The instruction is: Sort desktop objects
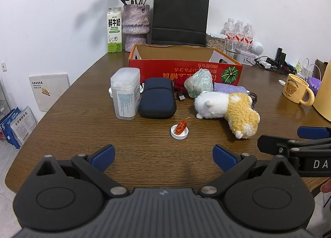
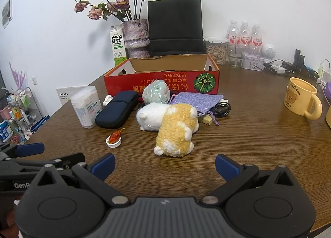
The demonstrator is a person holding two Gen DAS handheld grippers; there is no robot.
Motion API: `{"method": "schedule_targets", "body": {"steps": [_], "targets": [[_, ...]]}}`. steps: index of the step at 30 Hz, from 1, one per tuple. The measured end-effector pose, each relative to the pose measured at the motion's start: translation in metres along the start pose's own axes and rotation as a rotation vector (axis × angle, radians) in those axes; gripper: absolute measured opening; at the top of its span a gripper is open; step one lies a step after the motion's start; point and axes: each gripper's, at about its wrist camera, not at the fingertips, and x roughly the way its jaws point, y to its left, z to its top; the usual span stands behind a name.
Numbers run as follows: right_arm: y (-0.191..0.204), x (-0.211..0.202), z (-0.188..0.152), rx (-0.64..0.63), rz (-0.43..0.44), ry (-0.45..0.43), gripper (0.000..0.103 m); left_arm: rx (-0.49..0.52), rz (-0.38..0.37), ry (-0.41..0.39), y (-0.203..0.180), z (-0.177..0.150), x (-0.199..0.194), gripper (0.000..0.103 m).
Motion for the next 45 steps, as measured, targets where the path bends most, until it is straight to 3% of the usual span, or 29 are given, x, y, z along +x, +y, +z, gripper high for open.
{"method": "schedule_targets", "body": {"steps": [45], "targets": [[-0.001, 0.003, 0.0006, 0.0, 0.003, 0.008, 0.103, 0.005, 0.005, 0.005, 0.0019, -0.0011, 0.0036, 0.103]]}}
